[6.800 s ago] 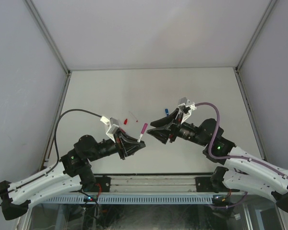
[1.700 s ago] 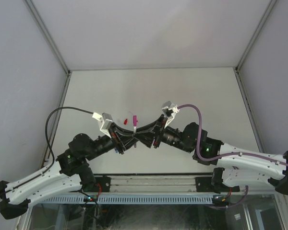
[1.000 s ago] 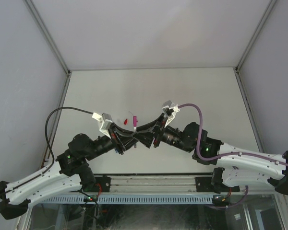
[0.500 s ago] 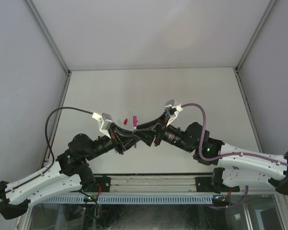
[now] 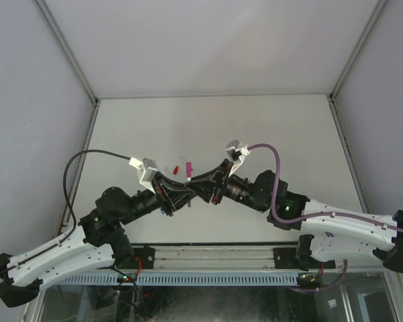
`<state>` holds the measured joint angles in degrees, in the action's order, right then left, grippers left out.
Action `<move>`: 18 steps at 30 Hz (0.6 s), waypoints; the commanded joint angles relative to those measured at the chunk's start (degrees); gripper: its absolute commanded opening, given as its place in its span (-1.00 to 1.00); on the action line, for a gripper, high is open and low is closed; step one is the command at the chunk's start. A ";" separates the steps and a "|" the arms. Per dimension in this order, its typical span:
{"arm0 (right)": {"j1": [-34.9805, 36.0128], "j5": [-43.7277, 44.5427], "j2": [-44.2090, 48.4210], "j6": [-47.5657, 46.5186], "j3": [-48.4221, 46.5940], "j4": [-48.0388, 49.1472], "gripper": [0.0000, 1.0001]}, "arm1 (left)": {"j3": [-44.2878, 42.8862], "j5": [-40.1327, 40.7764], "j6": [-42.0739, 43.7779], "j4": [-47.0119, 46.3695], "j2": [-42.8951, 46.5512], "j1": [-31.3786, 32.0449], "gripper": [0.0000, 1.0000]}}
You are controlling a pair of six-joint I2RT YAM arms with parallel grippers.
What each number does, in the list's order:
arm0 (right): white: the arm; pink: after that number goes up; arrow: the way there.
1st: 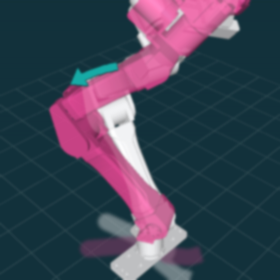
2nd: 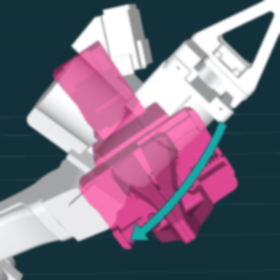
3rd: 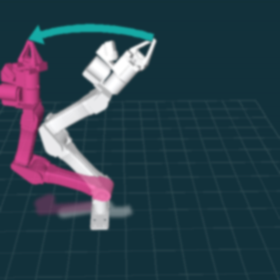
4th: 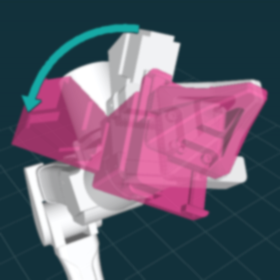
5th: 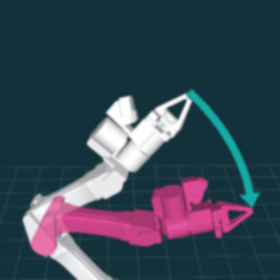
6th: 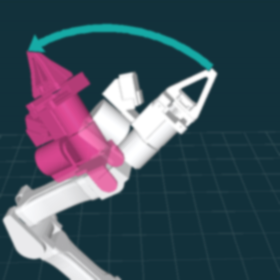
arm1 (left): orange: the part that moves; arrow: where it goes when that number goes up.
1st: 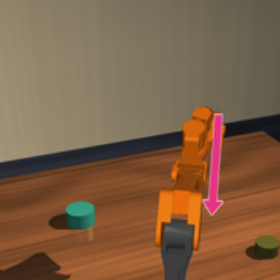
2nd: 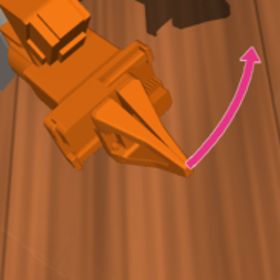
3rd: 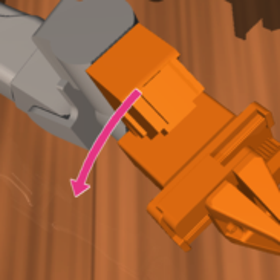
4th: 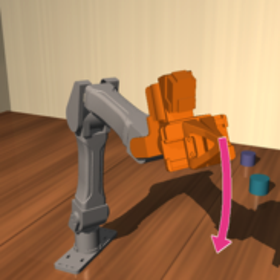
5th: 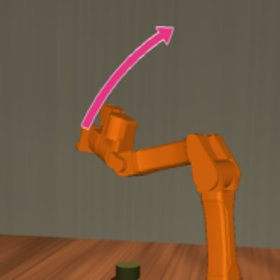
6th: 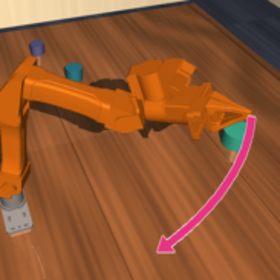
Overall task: Insert the pens into the pen caps
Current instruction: Place the pen at the center of the board.
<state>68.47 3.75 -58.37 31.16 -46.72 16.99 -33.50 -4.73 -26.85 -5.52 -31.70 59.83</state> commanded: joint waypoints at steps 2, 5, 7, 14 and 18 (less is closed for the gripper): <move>-0.57 -0.78 -0.08 0.83 -0.75 1.93 -0.68 | 0.19 -0.46 0.04 -2.96 0.33 0.02 -1.00; -1.06 -0.25 -0.01 0.42 -0.83 1.45 -0.90 | 0.30 0.14 -0.04 -2.71 0.65 0.02 -0.95; -1.67 -0.29 0.09 0.18 -1.36 0.18 -1.00 | 0.36 0.56 -0.10 -2.38 0.91 0.02 -0.75; -1.30 2.80 0.91 -3.28 -3.34 -3.44 -1.00 | 0.09 3.11 0.25 0.28 2.06 -0.01 -0.08; -2.08 7.53 -0.60 -3.44 -7.73 -12.55 -1.00 | -2.80 8.13 2.45 6.71 2.17 -0.07 0.17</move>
<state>67.18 5.85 -58.48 29.36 -48.31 11.25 -33.50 -1.78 -26.85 -3.16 -29.93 59.83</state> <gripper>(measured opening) 0.030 0.530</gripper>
